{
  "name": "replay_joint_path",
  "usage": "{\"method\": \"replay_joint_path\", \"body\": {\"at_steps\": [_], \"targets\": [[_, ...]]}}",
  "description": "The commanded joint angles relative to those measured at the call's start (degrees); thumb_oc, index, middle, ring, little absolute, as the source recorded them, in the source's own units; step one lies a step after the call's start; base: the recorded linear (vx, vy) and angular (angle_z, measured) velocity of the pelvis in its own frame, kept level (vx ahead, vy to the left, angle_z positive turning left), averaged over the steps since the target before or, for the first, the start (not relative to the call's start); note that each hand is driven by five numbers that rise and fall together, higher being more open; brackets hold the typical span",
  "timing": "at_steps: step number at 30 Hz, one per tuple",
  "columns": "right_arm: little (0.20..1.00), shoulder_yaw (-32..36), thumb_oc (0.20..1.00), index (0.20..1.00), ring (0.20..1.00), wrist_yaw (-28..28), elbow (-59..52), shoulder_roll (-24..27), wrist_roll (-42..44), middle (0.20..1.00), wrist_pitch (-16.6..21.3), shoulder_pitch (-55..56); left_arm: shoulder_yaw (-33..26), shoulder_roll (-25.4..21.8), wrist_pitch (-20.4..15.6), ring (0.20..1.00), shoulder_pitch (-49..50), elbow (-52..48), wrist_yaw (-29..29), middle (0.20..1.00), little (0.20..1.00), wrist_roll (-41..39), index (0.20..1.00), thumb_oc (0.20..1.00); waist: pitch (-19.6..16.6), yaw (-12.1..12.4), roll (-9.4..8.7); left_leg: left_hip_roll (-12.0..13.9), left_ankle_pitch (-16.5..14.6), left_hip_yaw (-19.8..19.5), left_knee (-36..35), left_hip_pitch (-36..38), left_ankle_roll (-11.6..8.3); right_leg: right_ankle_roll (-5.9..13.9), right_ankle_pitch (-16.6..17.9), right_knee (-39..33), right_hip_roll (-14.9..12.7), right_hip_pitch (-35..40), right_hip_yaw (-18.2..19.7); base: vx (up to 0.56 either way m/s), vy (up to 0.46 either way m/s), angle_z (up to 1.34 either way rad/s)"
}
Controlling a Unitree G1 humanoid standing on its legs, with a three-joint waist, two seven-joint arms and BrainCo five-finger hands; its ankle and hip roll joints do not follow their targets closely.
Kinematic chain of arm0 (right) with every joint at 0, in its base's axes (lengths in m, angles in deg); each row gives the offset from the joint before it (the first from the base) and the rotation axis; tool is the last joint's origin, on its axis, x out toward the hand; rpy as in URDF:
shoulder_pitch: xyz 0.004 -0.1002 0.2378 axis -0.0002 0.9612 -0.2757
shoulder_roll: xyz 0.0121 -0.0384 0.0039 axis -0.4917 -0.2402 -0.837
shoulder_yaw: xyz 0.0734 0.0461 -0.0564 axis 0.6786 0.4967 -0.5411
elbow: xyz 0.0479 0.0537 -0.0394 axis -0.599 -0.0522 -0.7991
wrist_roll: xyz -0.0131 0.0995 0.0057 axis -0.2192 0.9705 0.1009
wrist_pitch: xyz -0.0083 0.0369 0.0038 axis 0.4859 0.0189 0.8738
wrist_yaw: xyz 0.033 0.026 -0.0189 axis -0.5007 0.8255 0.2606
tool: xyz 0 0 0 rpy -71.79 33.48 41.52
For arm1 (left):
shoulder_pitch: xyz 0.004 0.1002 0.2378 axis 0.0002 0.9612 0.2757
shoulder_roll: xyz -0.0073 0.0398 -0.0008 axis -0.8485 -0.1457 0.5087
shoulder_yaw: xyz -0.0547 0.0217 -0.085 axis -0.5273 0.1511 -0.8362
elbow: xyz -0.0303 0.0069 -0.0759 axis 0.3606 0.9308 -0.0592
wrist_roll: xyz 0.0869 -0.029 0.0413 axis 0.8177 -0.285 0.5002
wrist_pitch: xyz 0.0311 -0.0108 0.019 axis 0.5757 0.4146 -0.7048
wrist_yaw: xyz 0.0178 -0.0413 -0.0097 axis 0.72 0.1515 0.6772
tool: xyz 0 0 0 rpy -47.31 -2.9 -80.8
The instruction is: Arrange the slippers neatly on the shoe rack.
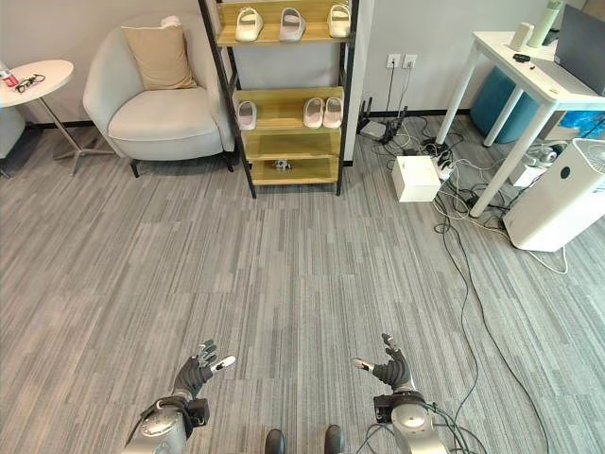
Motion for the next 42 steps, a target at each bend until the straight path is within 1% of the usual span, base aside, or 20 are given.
{"method": "replay_joint_path", "body": {"at_steps": [1,3,9,15,16,20,39,41,42], "targets": [[1.0,0.6,1.0,1.0,1.0,-1.5,-3.4,0.2,0.5,1.0,1.7,0.0,-0.7,-0.3,-1.9,1.0,-1.6,0.1,1.2,1.0,1.0,-1.5,1.0,1.0,-1.2,0.8,-1.8,2.5,-4.8,-1.5,-0.4,0.8,-2.97,6.21,-7.0,0.1,-4.2,2.0,1.6,0.0,0.0,0.0],[1.0,0.8,1.0,1.0,1.0,-1.3,-3.7,0.1,1.2,1.0,1.8,0.2,-0.6,-0.5,-1.1,1.0,-0.9,0.7,0.6,1.0,1.0,-0.5,1.0,1.0,-1.4,0.7,-1.76,2.6,-5.0,-1.5,-0.4,1.2,-3.03,6.29,-7.0,0.1,-4.1,2.3,1.7,0.03,-0.013,-0.02],[1.0,-0.1,1.0,1.0,1.0,0.4,-4.4,1.1,1.1,1.0,2.0,0.2,-1.0,-1.0,-1.2,1.0,-1.0,0.0,-0.4,1.0,1.0,0.0,1.0,1.0,-1.2,0.4,-1.66,2.5,-5.0,-1.3,-0.4,1.4,-3.13,6.33,-7.0,0.1,-4.2,2.3,1.7,0.01,-0.017,0.0],[1.0,-0.7,1.0,1.0,1.0,2.0,-3.2,0.6,2.8,1.0,2.0,-0.1,-1.5,-0.4,-1.6,1.0,-1.3,-0.8,-0.9,1.0,1.0,-2.8,1.0,1.0,-1.5,0.2,-1.52,2.6,-5.3,-1.2,-0.4,1.9,-3.25,6.13,-7.3,0.1,-4.2,2.8,1.6,0.0,-0.003,0.01],[1.0,-0.5,1.0,1.0,1.0,2.3,-2.7,0.1,4.2,1.0,2.1,0.1,-1.6,-0.1,-1.5,1.0,-1.1,-0.8,-1.1,1.0,1.0,-3.8,1.0,1.0,-1.6,0.1,-1.5,2.6,-5.4,-1.3,-0.4,2.1,-3.24,6.11,-7.4,0.1,-4.2,3.0,1.6,0.0,0.0,0.0],[1.0,-0.2,1.0,1.0,1.0,2.5,-2.3,-0.1,5.4,1.0,1.9,0.1,-1.9,0.0,-1.4,1.0,-0.7,-1.5,-1.5,1.0,1.0,-5.4,1.0,1.0,-1.7,0.0,-1.33,2.5,-5.6,-1.4,-0.4,2.3,-3.19,6.09,-7.4,0.1,-4.2,3.1,1.6,0.0,0.0,0.0],[1.0,-0.4,1.0,1.0,1.0,2.2,-2.3,-0.4,4.5,1.0,1.3,0.0,-2.0,0.0,-0.8,1.0,-0.4,-1.0,-1.8,1.0,1.0,-4.9,1.0,1.0,-1.5,0.1,-1.63,2.4,-6.1,-1.5,-0.4,2.6,-3.15,6.24,-7.4,0.1,-4.4,3.4,1.4,0.0,0.0,0.0],[1.0,-0.9,1.0,1.0,1.0,2.0,-3.0,0.0,4.3,1.0,1.2,-1.0,-2.6,-0.4,-1.0,1.0,-0.8,-1.2,-1.1,1.0,1.0,-5.0,1.0,1.0,-0.4,0.2,-1.84,2.4,-5.9,-1.5,-0.4,1.9,-3.1,6.5,-6.7,0.1,-4.5,2.2,1.7,0.0,0.007,-0.02],[1.0,-0.9,1.0,1.0,1.0,2.0,-3.0,0.0,4.3,1.0,1.2,-1.0,-2.6,-0.4,-1.0,1.0,-0.8,-1.2,-1.1,1.0,1.0,-5.0,1.0,1.0,-0.4,0.2,-1.85,2.4,-5.9,-1.5,-0.4,1.9,-3.1,6.5,-6.7,0.1,-4.5,2.1,1.7,-0.01,0.017,-0.07]]}}
